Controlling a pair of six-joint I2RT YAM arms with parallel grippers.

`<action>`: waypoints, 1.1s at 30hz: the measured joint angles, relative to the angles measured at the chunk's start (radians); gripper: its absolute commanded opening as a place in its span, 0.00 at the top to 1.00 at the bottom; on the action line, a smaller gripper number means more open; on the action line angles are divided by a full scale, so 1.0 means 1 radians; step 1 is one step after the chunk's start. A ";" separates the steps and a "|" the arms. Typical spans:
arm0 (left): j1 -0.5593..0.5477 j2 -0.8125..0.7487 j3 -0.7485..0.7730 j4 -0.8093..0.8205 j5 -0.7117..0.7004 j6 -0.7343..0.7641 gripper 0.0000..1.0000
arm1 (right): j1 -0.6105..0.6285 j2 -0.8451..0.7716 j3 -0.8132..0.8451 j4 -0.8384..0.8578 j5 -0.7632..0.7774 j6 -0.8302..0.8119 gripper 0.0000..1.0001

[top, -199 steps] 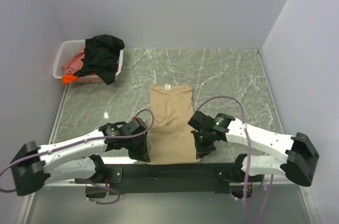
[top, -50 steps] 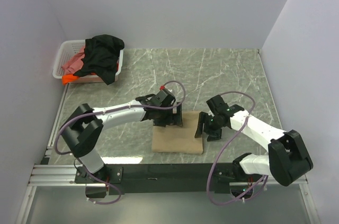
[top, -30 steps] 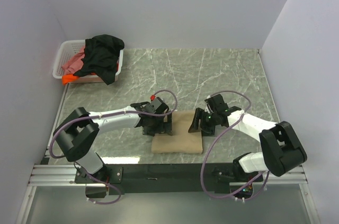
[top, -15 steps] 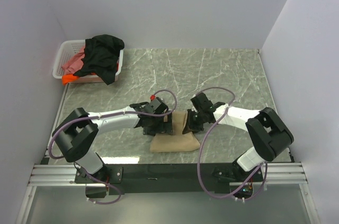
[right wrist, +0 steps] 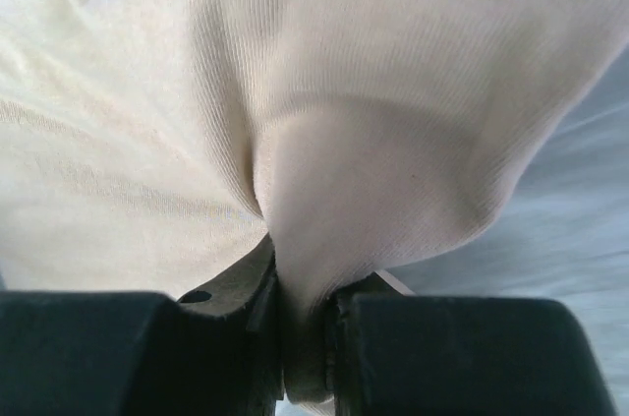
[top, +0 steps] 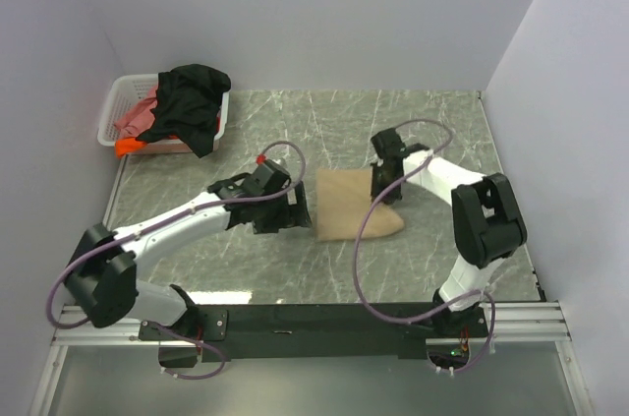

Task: Fold and stack the t-shirts
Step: Neatly place the folded tshirt to the corner

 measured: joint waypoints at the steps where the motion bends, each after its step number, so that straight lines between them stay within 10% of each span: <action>1: 0.013 -0.023 -0.007 -0.002 -0.001 -0.002 0.01 | -0.026 0.018 0.034 -0.016 0.025 -0.026 1.00; 19: 0.085 -0.144 -0.119 -0.148 -0.002 -0.022 0.01 | -0.415 0.434 0.713 -0.164 0.401 -0.423 1.00; 33: 0.085 -0.145 -0.138 -0.254 0.008 -0.078 0.01 | -0.525 0.659 0.934 -0.143 0.503 -0.626 1.00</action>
